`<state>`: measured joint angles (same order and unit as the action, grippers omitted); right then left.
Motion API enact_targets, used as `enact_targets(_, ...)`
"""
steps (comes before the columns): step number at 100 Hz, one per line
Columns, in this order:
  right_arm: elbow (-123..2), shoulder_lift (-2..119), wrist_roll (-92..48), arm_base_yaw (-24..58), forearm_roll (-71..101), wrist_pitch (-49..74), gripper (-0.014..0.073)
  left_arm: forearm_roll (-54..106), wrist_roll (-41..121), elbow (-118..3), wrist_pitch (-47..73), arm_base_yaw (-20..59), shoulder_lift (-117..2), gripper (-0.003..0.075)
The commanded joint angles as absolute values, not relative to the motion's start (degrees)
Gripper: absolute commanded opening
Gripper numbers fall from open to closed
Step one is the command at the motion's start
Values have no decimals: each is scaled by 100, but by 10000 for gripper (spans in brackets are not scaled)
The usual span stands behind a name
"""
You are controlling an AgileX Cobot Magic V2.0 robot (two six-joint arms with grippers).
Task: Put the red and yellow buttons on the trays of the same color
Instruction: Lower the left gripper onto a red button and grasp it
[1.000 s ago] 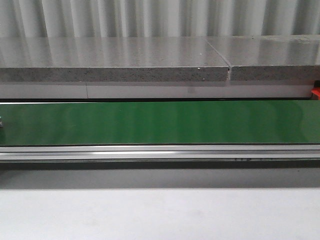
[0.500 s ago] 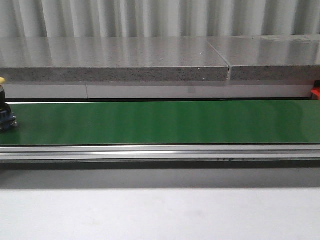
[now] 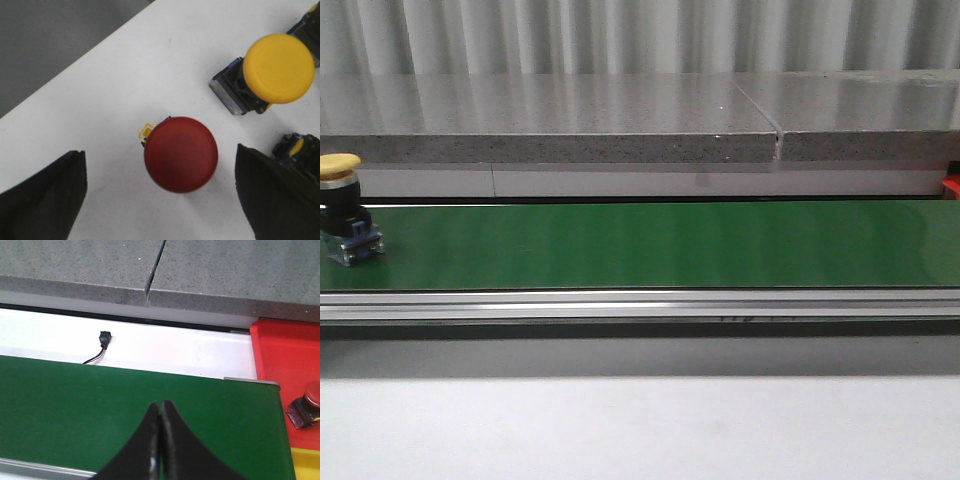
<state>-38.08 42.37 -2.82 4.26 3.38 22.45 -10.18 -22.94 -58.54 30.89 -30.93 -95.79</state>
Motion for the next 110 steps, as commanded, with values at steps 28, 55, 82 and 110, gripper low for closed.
enact_targets(28,-3960,4202,-330,437,311,1861,-69,-993,-2335,-6313,2626,-3118,-10135,587)
enact_targets(55,-3960,4202,-330,437,311,1861,-69,-971,-2335,-6313,2492,-3118,-10191,446)
enact_targets(82,-3960,4202,-330,437,311,1861,-69,-971,-2335,-6313,2745,-3118,-10143,-11)
enact_targets(110,-3960,4202,-330,437,311,1861,-69,-926,-2323,-6313,3075,-3051,-9528,-20)
